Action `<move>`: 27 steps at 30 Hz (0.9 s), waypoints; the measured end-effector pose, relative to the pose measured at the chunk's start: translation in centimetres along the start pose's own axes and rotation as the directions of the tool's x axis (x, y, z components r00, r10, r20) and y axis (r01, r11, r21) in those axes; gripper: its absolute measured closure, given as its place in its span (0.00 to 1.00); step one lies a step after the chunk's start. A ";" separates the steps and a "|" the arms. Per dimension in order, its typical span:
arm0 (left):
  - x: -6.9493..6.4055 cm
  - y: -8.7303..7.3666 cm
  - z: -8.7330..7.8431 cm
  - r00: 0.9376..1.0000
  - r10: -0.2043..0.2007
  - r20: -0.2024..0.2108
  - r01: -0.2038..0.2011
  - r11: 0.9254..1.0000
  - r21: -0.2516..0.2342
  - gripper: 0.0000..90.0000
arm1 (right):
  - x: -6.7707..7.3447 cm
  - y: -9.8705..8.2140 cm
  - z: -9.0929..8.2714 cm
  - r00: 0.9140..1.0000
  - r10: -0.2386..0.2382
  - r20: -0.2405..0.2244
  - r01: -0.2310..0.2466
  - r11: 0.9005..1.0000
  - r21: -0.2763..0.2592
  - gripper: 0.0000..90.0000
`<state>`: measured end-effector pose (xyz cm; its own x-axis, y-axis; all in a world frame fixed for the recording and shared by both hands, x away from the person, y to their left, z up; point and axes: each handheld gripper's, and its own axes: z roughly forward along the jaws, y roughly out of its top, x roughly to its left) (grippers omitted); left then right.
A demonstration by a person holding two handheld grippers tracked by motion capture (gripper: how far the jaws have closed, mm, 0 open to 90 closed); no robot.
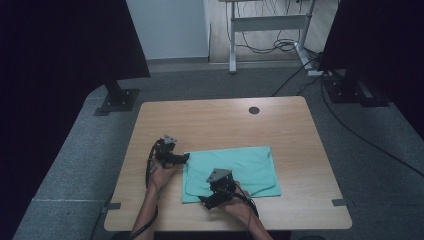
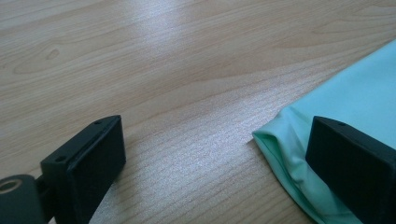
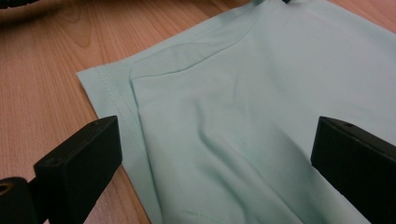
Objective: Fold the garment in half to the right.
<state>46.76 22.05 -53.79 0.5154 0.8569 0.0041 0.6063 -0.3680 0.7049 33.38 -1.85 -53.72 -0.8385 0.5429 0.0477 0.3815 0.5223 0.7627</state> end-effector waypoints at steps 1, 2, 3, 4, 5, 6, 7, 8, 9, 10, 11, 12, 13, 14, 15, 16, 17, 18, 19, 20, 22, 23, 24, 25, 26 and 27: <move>0.0 0.0 0.0 1.000 0.000 0.000 0.000 1.000 0.000 0.06 | 0.1 0.1 0.1 1.000 -0.003 0.000 0.003 1.000 0.000 0.02; 0.0 0.0 0.0 1.000 0.000 0.000 0.000 1.000 0.000 0.06 | 0.2 0.2 0.3 1.000 -0.004 -0.001 0.004 1.000 -0.001 0.02; 0.0 0.0 0.0 1.000 0.000 0.000 0.000 1.000 0.000 0.06 | 0.3 0.3 0.4 1.000 -0.005 -0.004 0.005 1.000 -0.001 0.02; 0.0 0.0 0.0 1.000 0.000 0.000 0.000 1.000 0.000 0.06 | 0.4 0.4 0.5 1.000 -0.007 -0.005 0.007 1.000 -0.004 0.02; 0.0 0.0 0.0 1.000 0.000 0.000 0.000 1.000 -0.001 0.06 | 0.5 0.5 0.6 1.000 -0.010 -0.008 0.010 1.000 -0.005 0.02; 0.0 0.0 0.0 1.000 0.000 0.000 0.000 1.000 -0.001 0.06 | 0.6 0.6 0.7 1.000 -0.013 -0.010 0.013 1.000 -0.007 0.03; 0.0 0.0 0.0 1.000 0.000 0.000 0.000 1.000 -0.001 0.06 | 0.8 0.8 0.9 1.000 -0.019 -0.012 0.018 1.000 -0.010 0.03; 0.0 0.0 0.0 1.000 0.000 0.000 0.000 1.000 -0.001 0.06 | 1.0 0.9 1.0 1.000 -0.022 -0.016 0.022 1.000 -0.011 0.03; 0.0 0.0 0.0 1.000 0.000 0.000 0.000 1.000 0.000 0.06 | 1.1 1.0 1.2 1.000 -0.023 -0.022 0.023 1.000 -0.010 0.03; 0.0 0.0 0.0 1.000 0.000 0.000 0.000 1.000 0.000 0.06 | 1.3 1.1 1.3 0.999 -0.023 -0.027 0.023 1.000 -0.008 0.04; 0.0 0.0 0.0 1.000 0.000 0.000 0.000 1.000 -0.001 0.06 | 1.4 1.2 1.5 0.999 -0.025 -0.032 0.024 1.000 -0.009 0.04; 0.0 0.0 0.0 1.000 -0.001 -0.001 0.001 1.000 -0.001 0.06 | 1.5 1.2 1.6 0.999 -0.024 -0.037 0.024 1.000 -0.010 0.04; 0.0 0.0 0.0 1.000 -0.001 -0.001 0.001 1.000 -0.002 0.06 | 1.6 1.3 1.7 0.999 -0.025 -0.041 0.024 1.000 -0.010 0.04; 0.0 0.0 0.0 1.000 -0.001 -0.001 0.001 1.000 -0.003 0.06 | 1.7 1.3 1.8 0.999 -0.026 -0.042 0.025 1.000 -0.008 0.05; 0.0 0.0 0.0 1.000 -0.001 -0.001 0.001 1.000 -0.003 0.06 | 1.9 1.4 1.9 0.998 -0.034 -0.044 0.033 0.999 -0.004 0.05; 0.0 0.0 0.0 1.000 -0.001 -0.001 0.001 1.000 -0.003 0.06 | 2.1 1.5 2.0 0.998 -0.040 -0.045 0.040 0.999 0.000 0.06; 0.0 0.0 0.0 1.000 -0.001 -0.001 0.001 1.000 -0.003 0.06 | 2.2 1.6 2.1 0.998 -0.042 -0.046 0.043 0.999 0.002 0.06; 0.0 0.0 0.0 1.000 -0.001 -0.001 0.001 1.000 -0.003 0.06 | 2.3 1.7 2.3 0.998 -0.048 -0.049 0.048 0.999 0.001 0.07; 0.0 0.0 0.0 1.000 -0.001 -0.001 0.001 1.000 -0.003 0.06 | 2.5 1.7 2.4 0.997 -0.049 -0.052 0.050 0.999 0.001 0.07; 0.0 0.0 0.0 1.000 -0.002 -0.001 0.002 1.000 -0.003 0.06 | 2.6 1.8 2.5 0.997 -0.053 -0.055 0.053 0.999 0.003 0.07; 0.0 0.0 0.0 1.000 -0.001 -0.001 0.001 1.000 -0.003 0.06 | 2.9 2.0 2.8 0.996 -0.062 -0.061 0.063 0.998 0.001 0.08; 0.0 0.0 0.0 1.000 -0.002 -0.001 0.002 1.000 -0.003 0.06 | 3.1 2.1 2.9 0.996 -0.063 -0.068 0.063 0.998 -0.002 0.09; 0.0 0.0 0.0 1.000 -0.002 -0.001 0.002 1.000 -0.003 0.06 | 3.3 2.1 3.0 0.995 -0.063 -0.075 0.063 0.998 -0.005 0.09; 0.0 0.0 0.0 1.000 -0.002 -0.001 0.002 1.000 -0.003 0.06 | 3.4 2.2 3.1 0.995 -0.067 -0.077 0.067 0.998 -0.005 0.10; 0.0 0.0 0.0 1.000 -0.002 -0.002 0.002 1.000 -0.003 0.06 | 3.5 2.2 3.2 0.994 -0.072 -0.077 0.072 0.997 -0.005 0.10; 0.0 0.0 0.0 1.000 -0.002 -0.002 0.002 1.000 -0.003 0.06 | 3.7 2.3 3.2 0.994 -0.076 -0.084 0.075 0.997 -0.009 0.12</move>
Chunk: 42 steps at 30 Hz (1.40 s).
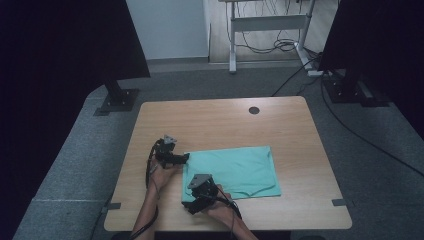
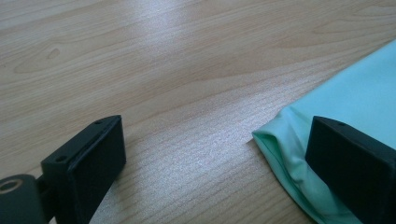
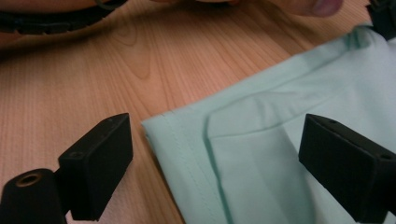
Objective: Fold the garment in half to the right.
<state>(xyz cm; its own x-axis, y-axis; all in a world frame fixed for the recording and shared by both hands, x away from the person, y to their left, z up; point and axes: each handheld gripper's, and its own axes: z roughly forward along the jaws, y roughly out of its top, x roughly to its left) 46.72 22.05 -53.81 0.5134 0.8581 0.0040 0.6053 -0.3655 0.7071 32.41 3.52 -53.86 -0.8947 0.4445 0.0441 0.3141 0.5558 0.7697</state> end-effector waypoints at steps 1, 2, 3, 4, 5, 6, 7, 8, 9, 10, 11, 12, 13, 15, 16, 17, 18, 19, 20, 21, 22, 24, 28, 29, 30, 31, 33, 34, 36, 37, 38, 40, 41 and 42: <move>0.0 0.0 0.0 1.000 0.000 0.000 0.000 1.000 0.000 0.06 | 0.1 0.1 0.0 1.000 -0.003 -0.002 0.003 1.000 0.001 0.14; 0.0 0.0 0.0 1.000 0.000 0.000 0.000 1.000 0.000 0.06 | 0.2 0.1 0.1 1.000 -0.006 -0.006 0.006 1.000 0.002 0.16; 0.0 0.0 0.0 1.000 0.000 0.000 0.000 1.000 0.000 0.06 | 0.3 0.2 0.1 1.000 -0.012 -0.010 0.012 1.000 0.000 0.19; 0.0 0.0 0.0 1.000 0.000 0.000 0.000 1.000 0.000 0.06 | 0.4 0.3 0.2 1.000 -0.020 -0.015 0.020 1.000 -0.003 0.21; 0.0 0.0 0.0 1.000 0.000 0.000 0.000 1.000 0.000 0.06 | 0.6 0.4 0.2 0.999 -0.031 -0.019 0.031 1.000 -0.003 0.23; 0.0 0.0 0.0 1.000 0.000 0.000 0.000 1.000 0.000 0.06 | 0.8 0.5 0.2 0.999 -0.050 -0.016 0.050 0.999 -0.003 0.24; 0.0 0.0 0.0 1.000 -0.001 0.000 0.001 1.000 0.000 0.06 | 1.0 0.5 0.3 0.998 -0.065 -0.016 0.065 0.998 -0.004 0.26; 0.0 0.0 0.0 1.000 -0.001 0.000 0.001 1.000 0.000 0.06 | 1.2 0.6 0.3 0.997 -0.082 -0.018 0.081 0.997 -0.005 0.28; 0.0 0.0 0.0 1.000 -0.001 0.000 0.001 1.000 0.000 0.06 | 1.3 0.7 0.4 0.996 -0.088 -0.018 0.088 0.996 -0.001 0.29; 0.0 0.0 0.0 1.000 -0.001 0.000 0.001 1.000 0.000 0.06 | 1.4 0.7 0.5 0.995 -0.093 -0.020 0.094 0.996 0.007 0.30; 0.0 0.0 0.0 1.000 -0.001 0.000 0.001 1.000 -0.001 0.06 | 1.4 0.7 0.6 0.995 -0.095 -0.021 0.096 0.995 0.015 0.32; 0.0 0.0 0.0 1.000 -0.002 0.000 0.002 1.000 -0.001 0.06 | 1.4 0.7 0.7 0.995 -0.098 -0.023 0.099 0.995 0.023 0.34; 0.0 0.0 0.0 1.000 -0.002 -0.001 0.002 1.000 -0.001 0.06 | 1.4 0.7 0.8 0.995 -0.094 -0.022 0.095 0.995 0.023 0.36; 0.0 0.0 0.0 1.000 -0.002 -0.001 0.002 1.000 -0.001 0.06 | 1.3 0.8 0.7 0.997 -0.081 -0.012 0.082 0.996 0.025 0.42; 0.0 0.0 0.0 1.000 -0.002 -0.001 0.002 1.000 -0.002 0.06 | 1.3 0.8 0.7 0.997 -0.075 -0.006 0.075 0.997 0.026 0.45; 0.0 0.0 0.0 1.000 -0.002 -0.001 0.002 1.000 -0.001 0.06 | 1.2 0.7 0.6 0.998 -0.067 0.000 0.067 0.997 0.025 0.49; 0.0 0.0 0.0 1.000 -0.002 -0.001 0.002 1.000 -0.001 0.06 | 1.2 0.7 0.6 0.998 -0.060 0.009 0.060 0.998 0.023 0.53; 0.0 0.0 0.0 1.000 -0.002 -0.001 0.002 1.000 -0.001 0.06 | 1.1 0.7 0.5 0.998 -0.054 0.020 0.054 0.998 0.021 0.58; -0.1 0.0 0.0 1.000 -0.002 -0.001 0.002 1.000 -0.002 0.06 | 1.1 0.6 0.5 0.999 -0.043 0.033 0.042 0.999 0.018 0.63; -0.1 0.0 0.0 1.000 -0.002 -0.001 0.002 1.000 -0.002 0.07 | 1.1 0.6 0.5 0.998 -0.036 0.047 0.036 0.999 0.013 0.69; -0.1 0.0 0.0 1.000 -0.002 -0.001 0.002 1.000 -0.002 0.07 | 1.0 0.5 0.4 0.998 -0.030 0.061 0.030 1.000 0.008 0.73; -0.1 -0.1 -0.1 1.000 -0.001 0.001 0.001 1.000 -0.005 0.07 | 1.0 0.5 0.4 0.996 -0.023 0.092 0.022 1.000 0.005 0.84; -0.2 -0.2 -0.3 0.999 0.021 0.024 -0.021 0.999 -0.029 0.18 | 0.7 0.5 0.4 0.995 0.003 0.101 -0.003 1.000 0.002 0.90; -0.3 -0.2 -0.5 0.999 0.034 0.040 -0.032 0.999 -0.041 0.24 | 0.7 0.5 0.4 0.995 0.005 0.099 -0.006 1.000 0.004 0.90; -0.4 -0.3 -0.6 0.996 0.060 0.071 -0.056 0.997 -0.056 0.34 | 0.6 0.6 0.4 0.995 0.008 0.096 -0.008 1.000 0.005 0.90; -0.6 -0.3 -0.7 0.993 0.077 0.089 -0.071 0.995 -0.064 0.46 | 0.6 0.5 0.4 0.996 0.012 0.092 -0.013 1.000 0.004 0.91; -0.8 -0.4 -0.7 0.987 0.104 0.126 -0.095 0.993 -0.076 0.61 | 0.4 0.5 0.3 0.996 0.031 0.082 -0.031 1.000 -0.001 0.91; -0.8 -0.4 -0.8 0.984 0.114 0.136 -0.104 0.992 -0.077 0.68 | 0.3 0.5 0.3 0.996 0.037 0.079 -0.037 0.999 -0.003 0.91; -0.9 -0.4 -0.8 0.980 0.119 0.162 -0.107 0.991 -0.080 0.78 | 0.2 0.5 0.3 0.996 0.047 0.071 -0.046 0.999 -0.003 0.91; -1.1 -0.4 -0.8 0.978 0.123 0.167 -0.111 0.991 -0.079 0.85 | 0.2 0.5 0.3 0.996 0.055 0.068 -0.055 0.998 -0.004 0.91; -1.2 -0.5 -0.9 0.978 0.126 0.166 -0.114 0.990 -0.080 0.89 | 0.1 0.5 0.3 0.996 0.059 0.065 -0.058 0.998 -0.004 0.91; -1.6 -0.5 -0.9 0.978 0.143 0.151 -0.131 0.988 -0.083 0.95 | 0.1 0.5 0.2 0.996 0.059 0.062 -0.059 0.998 -0.003 0.91; -1.7 -0.5 -0.9 0.979 0.143 0.145 -0.132 0.988 -0.087 0.96 | 0.1 0.5 0.2 0.996 0.060 0.061 -0.060 0.998 -0.003 0.91; -1.8 -0.5 -0.9 0.979 0.148 0.140 -0.137 0.987 -0.086 0.96 | 0.0 0.5 0.2 0.996 0.064 0.060 -0.063 0.998 -0.005 0.91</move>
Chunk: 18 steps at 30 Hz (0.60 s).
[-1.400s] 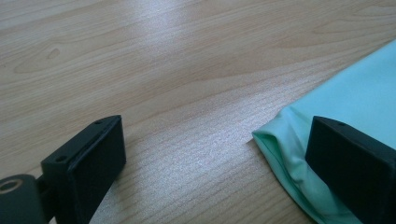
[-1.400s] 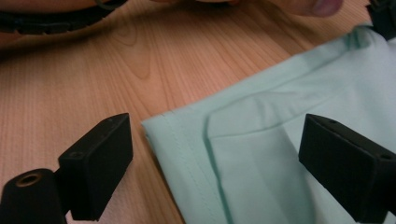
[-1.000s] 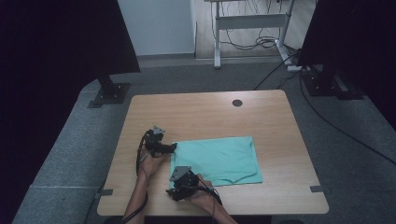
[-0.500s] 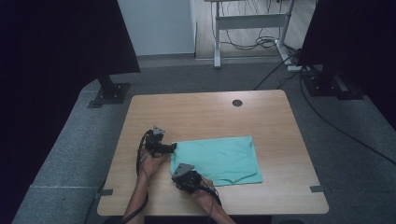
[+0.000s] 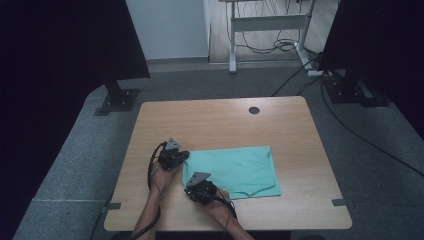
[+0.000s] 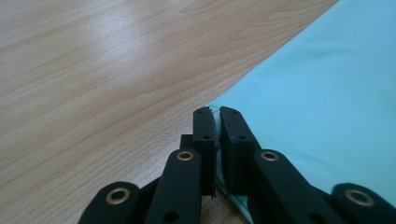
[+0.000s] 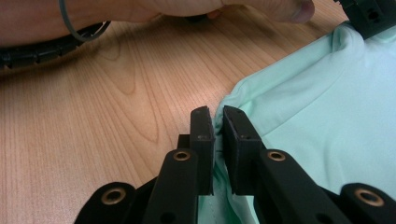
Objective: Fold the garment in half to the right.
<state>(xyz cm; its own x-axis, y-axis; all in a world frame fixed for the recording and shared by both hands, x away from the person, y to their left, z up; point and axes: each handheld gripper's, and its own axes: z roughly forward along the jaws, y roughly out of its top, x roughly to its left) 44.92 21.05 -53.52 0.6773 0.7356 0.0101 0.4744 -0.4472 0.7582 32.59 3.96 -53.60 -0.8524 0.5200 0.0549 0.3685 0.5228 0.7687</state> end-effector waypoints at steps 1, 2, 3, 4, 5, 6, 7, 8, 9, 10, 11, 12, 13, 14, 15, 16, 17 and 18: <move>-0.1 0.0 0.0 1.000 0.003 -0.004 -0.003 1.000 -0.001 0.96 | 0.0 0.0 0.0 1.000 0.002 -0.002 -0.002 1.000 -0.003 0.91; -0.1 0.0 0.0 1.000 0.010 -0.011 -0.010 1.000 0.000 0.96 | -0.1 -0.1 0.0 1.000 0.001 -0.003 -0.001 1.000 -0.006 0.91; -0.3 0.0 0.0 1.000 0.016 -0.018 -0.016 1.000 -0.001 0.96 | -0.1 -0.1 -0.1 1.000 0.004 -0.004 -0.004 1.000 -0.008 0.91; -0.4 0.0 0.0 0.999 0.020 -0.026 -0.020 1.000 0.001 0.96 | -0.1 -0.1 -0.1 1.000 0.006 -0.005 -0.006 1.000 -0.009 0.91; -0.5 0.1 0.0 0.999 0.025 -0.038 -0.025 1.000 0.002 0.96 | -0.1 -0.1 -0.1 1.000 0.006 -0.006 -0.006 1.000 -0.010 0.91; -0.7 0.2 -0.1 0.998 0.037 -0.046 -0.037 0.999 0.001 0.96 | -0.1 -0.1 -0.2 1.000 0.004 -0.008 -0.004 1.000 -0.013 0.92; -0.8 0.3 -0.1 0.998 0.044 -0.049 -0.044 0.999 0.003 0.97 | -0.2 -0.1 -0.3 1.000 0.004 -0.011 -0.004 1.000 -0.015 0.92; -1.0 0.4 -0.2 0.997 0.052 -0.056 -0.052 0.999 0.003 0.97 | -0.2 -0.1 -0.3 1.000 0.004 -0.015 -0.004 1.000 -0.016 0.92; -1.1 0.5 -0.2 0.996 0.061 -0.062 -0.061 0.998 0.001 0.97 | -0.3 -0.1 -0.4 1.000 0.003 -0.018 -0.003 1.000 -0.018 0.92; -1.2 0.6 -0.3 0.996 0.066 -0.063 -0.066 0.998 0.003 0.97 | -0.3 -0.1 -0.6 1.000 0.002 -0.020 -0.003 1.000 -0.020 0.92; -1.3 0.7 -0.3 0.995 0.071 -0.067 -0.071 0.998 0.003 0.97 | -0.3 0.0 -0.7 1.000 0.002 -0.023 -0.003 1.000 -0.024 0.92; -1.4 0.8 -0.4 0.994 0.078 -0.070 -0.078 0.997 0.006 0.97 | -0.4 0.0 -0.8 1.000 0.003 -0.028 -0.004 1.000 -0.028 0.92; -1.5 0.9 -0.4 0.994 0.083 -0.069 -0.083 0.997 0.004 0.97 | -0.5 0.0 -1.0 1.000 0.003 -0.029 -0.004 1.000 -0.030 0.92; -1.6 1.0 -0.4 0.994 0.087 -0.070 -0.087 0.996 0.003 0.97 | -0.5 0.0 -1.1 1.000 0.002 -0.030 -0.003 1.000 -0.031 0.92; -1.7 1.1 -0.4 0.994 0.088 -0.071 -0.088 0.996 -0.002 0.97 | -0.6 0.0 -1.3 0.999 0.001 -0.033 -0.002 0.999 -0.034 0.92; -1.8 1.2 -0.5 0.993 0.093 -0.073 -0.093 0.996 -0.002 0.97 | -0.6 0.0 -1.4 0.999 -0.001 -0.035 -0.001 0.999 -0.037 0.92; -1.9 1.3 -0.5 0.993 0.095 -0.074 -0.096 0.995 -0.006 0.97 | -0.6 0.0 -1.5 0.999 -0.002 -0.037 0.001 0.999 -0.039 0.92; -2.0 1.5 -0.5 0.992 0.101 -0.075 -0.102 0.995 -0.007 0.97 | -0.7 0.0 -1.7 0.999 -0.004 -0.039 0.002 0.999 -0.040 0.92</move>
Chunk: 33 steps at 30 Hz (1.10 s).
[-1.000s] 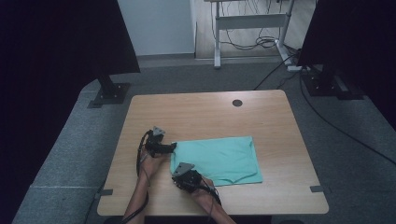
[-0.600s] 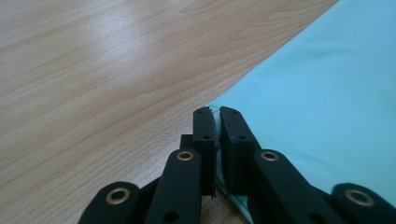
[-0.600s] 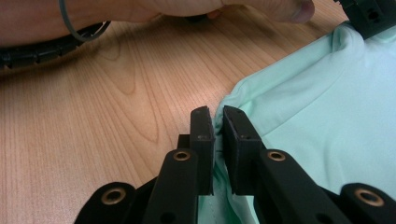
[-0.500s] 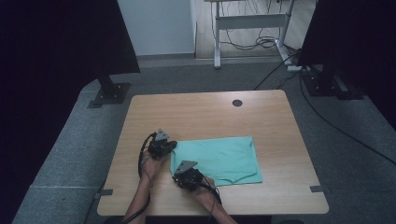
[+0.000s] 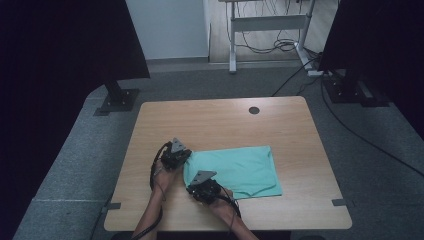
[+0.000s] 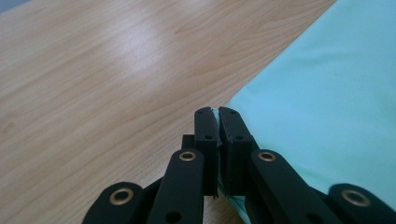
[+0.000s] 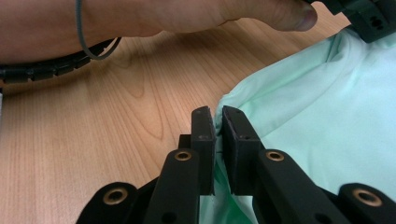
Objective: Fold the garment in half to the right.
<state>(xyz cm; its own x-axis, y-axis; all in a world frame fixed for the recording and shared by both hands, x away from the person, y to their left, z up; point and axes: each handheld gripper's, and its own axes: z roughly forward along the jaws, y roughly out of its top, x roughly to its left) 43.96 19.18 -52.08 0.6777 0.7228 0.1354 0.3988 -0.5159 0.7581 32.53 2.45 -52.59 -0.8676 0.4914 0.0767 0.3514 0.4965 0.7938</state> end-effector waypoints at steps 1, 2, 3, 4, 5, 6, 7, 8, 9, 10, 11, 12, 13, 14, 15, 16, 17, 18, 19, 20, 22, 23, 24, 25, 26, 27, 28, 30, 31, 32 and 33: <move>-0.1 0.2 -0.1 1.000 0.007 -0.002 -0.007 1.000 -0.001 0.97 | -0.1 0.0 -0.2 1.000 -0.001 -0.003 0.001 1.000 -0.002 0.92; -0.2 0.4 -0.1 1.000 0.009 -0.004 -0.009 1.000 -0.007 0.97 | -0.1 0.0 -0.3 1.000 0.002 -0.006 -0.003 1.000 -0.005 0.92; -0.3 0.6 -0.1 1.000 0.016 -0.004 -0.016 1.000 -0.007 0.97 | -0.2 0.0 -0.5 1.000 0.004 -0.006 -0.004 1.000 -0.007 0.92; -0.4 0.8 -0.1 1.000 0.021 -0.006 -0.021 1.000 -0.009 0.97 | -0.3 -0.1 -0.7 1.000 0.005 -0.008 -0.005 1.000 -0.010 0.92; -0.5 1.0 -0.2 1.000 0.028 -0.007 -0.028 1.000 -0.013 0.97 | -0.4 -0.1 -0.9 1.000 0.006 -0.008 -0.006 1.000 -0.012 0.92; -0.6 1.2 -0.2 1.000 0.030 -0.005 -0.030 0.999 -0.015 0.97 | -0.5 -0.1 -1.0 1.000 0.007 -0.008 -0.007 1.000 -0.015 0.92; -0.7 1.4 -0.2 1.000 0.031 -0.005 -0.031 0.999 -0.016 0.97 | -0.6 -0.2 -1.2 1.000 0.008 -0.008 -0.008 1.000 -0.017 0.92; -0.8 1.6 -0.2 0.999 0.036 -0.005 -0.036 0.999 -0.018 0.97 | -0.7 -0.2 -1.4 1.000 0.009 -0.007 -0.009 1.000 -0.020 0.92; -0.9 1.7 -0.2 0.999 0.042 -0.005 -0.042 0.999 -0.019 0.97 | -0.8 -0.2 -1.6 1.000 0.008 -0.005 -0.009 1.000 -0.021 0.92; -1.1 1.9 -0.1 0.999 0.047 -0.004 -0.047 0.999 -0.020 0.97 | -0.8 -0.3 -1.8 1.000 0.005 -0.003 -0.005 1.000 -0.021 0.92; -1.2 2.1 -0.1 0.999 0.052 -0.006 -0.052 0.998 -0.020 0.97 | -0.9 -0.3 -2.0 1.000 0.005 -0.002 -0.005 1.000 -0.021 0.92; -1.3 2.3 -0.1 0.998 0.057 -0.005 -0.057 0.998 -0.021 0.97 | -1.0 -0.4 -2.1 1.000 0.004 -0.001 -0.004 1.000 -0.023 0.92; -1.5 2.5 0.0 0.998 0.065 -0.004 -0.065 0.998 -0.020 0.97 | -1.1 -0.5 -2.3 1.000 0.005 0.001 -0.005 1.000 -0.024 0.92; -1.6 2.6 0.1 0.997 0.073 -0.007 -0.073 0.997 -0.019 0.97 | -1.2 -0.5 -2.5 1.000 0.006 0.002 -0.006 1.000 -0.025 0.92; -1.8 2.8 0.2 0.997 0.079 -0.009 -0.080 0.997 -0.019 0.97 | -1.3 -0.6 -2.6 1.000 0.006 0.004 -0.006 1.000 -0.025 0.92; -2.0 3.0 0.3 0.996 0.084 -0.008 -0.084 0.996 -0.020 0.97 | -1.4 -0.7 -2.8 1.000 0.005 0.006 -0.005 1.000 -0.026 0.92; -2.1 3.1 0.3 0.996 0.087 -0.006 -0.087 0.996 -0.021 0.97 | -1.5 -0.8 -2.9 1.000 0.007 0.007 -0.007 1.000 -0.025 0.92; -2.2 3.3 0.4 0.996 0.093 -0.005 -0.093 0.995 -0.023 0.97 | -1.6 -0.9 -3.1 1.000 0.008 0.007 -0.008 1.000 -0.026 0.92; -2.4 3.4 0.5 0.995 0.096 -0.002 -0.096 0.995 -0.024 0.97 | -1.7 -1.0 -3.2 1.000 0.007 0.009 -0.007 1.000 -0.025 0.92; -2.5 3.5 0.6 0.995 0.099 -0.001 -0.099 0.995 -0.023 0.97 | -1.8 -1.1 -3.4 1.000 0.006 0.010 -0.006 1.000 -0.024 0.92; -2.8 3.8 0.9 0.995 0.103 0.002 -0.103 0.994 -0.027 0.97 | -1.9 -1.2 -3.6 1.000 0.005 0.012 -0.004 1.000 -0.025 0.92; -2.9 3.9 1.0 0.994 0.108 0.005 -0.108 0.994 -0.027 0.97 | -2.0 -1.2 -3.8 1.000 0.005 0.012 -0.005 1.000 -0.026 0.92; -3.1 4.0 1.1 0.994 0.111 0.005 -0.111 0.993 -0.029 0.97 | -2.1 -1.3 -3.9 1.000 0.005 0.013 -0.005 1.000 -0.025 0.92; -3.2 4.1 1.2 0.994 0.112 0.008 -0.111 0.993 -0.033 0.97 | -2.1 -1.3 -4.0 1.000 0.003 0.013 -0.003 1.000 -0.026 0.92; -3.3 4.2 1.3 0.993 0.115 0.012 -0.114 0.993 -0.033 0.97 | -2.2 -1.4 -4.2 1.000 0.004 0.016 -0.003 1.000 -0.025 0.92; -3.4 4.3 1.4 0.993 0.117 0.013 -0.117 0.993 -0.032 0.97 | -2.3 -1.5 -4.3 1.000 0.004 0.016 -0.004 1.000 -0.024 0.92; -3.5 4.4 1.6 0.993 0.120 0.014 -0.120 0.992 -0.031 0.97 | -2.4 -1.6 -4.5 1.000 0.005 0.019 -0.005 1.000 -0.024 0.92; -3.6 4.6 1.8 0.992 0.122 0.020 -0.121 0.992 -0.032 0.97 | -2.6 -1.7 -4.8 1.000 0.009 0.023 -0.008 1.000 -0.024 0.92; -3.7 4.7 1.9 0.992 0.123 0.021 -0.122 0.992 -0.034 0.97 | -2.7 -1.8 -4.9 1.000 0.010 0.025 -0.010 1.000 -0.023 0.92; -3.9 4.9 2.0 0.992 0.125 0.023 -0.124 0.992 -0.035 0.97 | -2.7 -1.9 -5.0 1.000 0.009 0.028 -0.008 1.000 -0.023 0.92; -4.0 5.0 2.1 0.992 0.127 0.025 -0.126 0.991 -0.036 0.97 | -2.8 -1.9 -5.2 1.000 0.006 0.030 -0.006 1.000 -0.021 0.92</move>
<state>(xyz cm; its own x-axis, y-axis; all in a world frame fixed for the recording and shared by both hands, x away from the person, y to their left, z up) 44.54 12.79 -50.17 0.7382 0.6397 0.2141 0.2879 -0.5858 0.7576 32.49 -3.60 -51.19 -0.8543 0.5159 0.0633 0.3488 0.4788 0.8057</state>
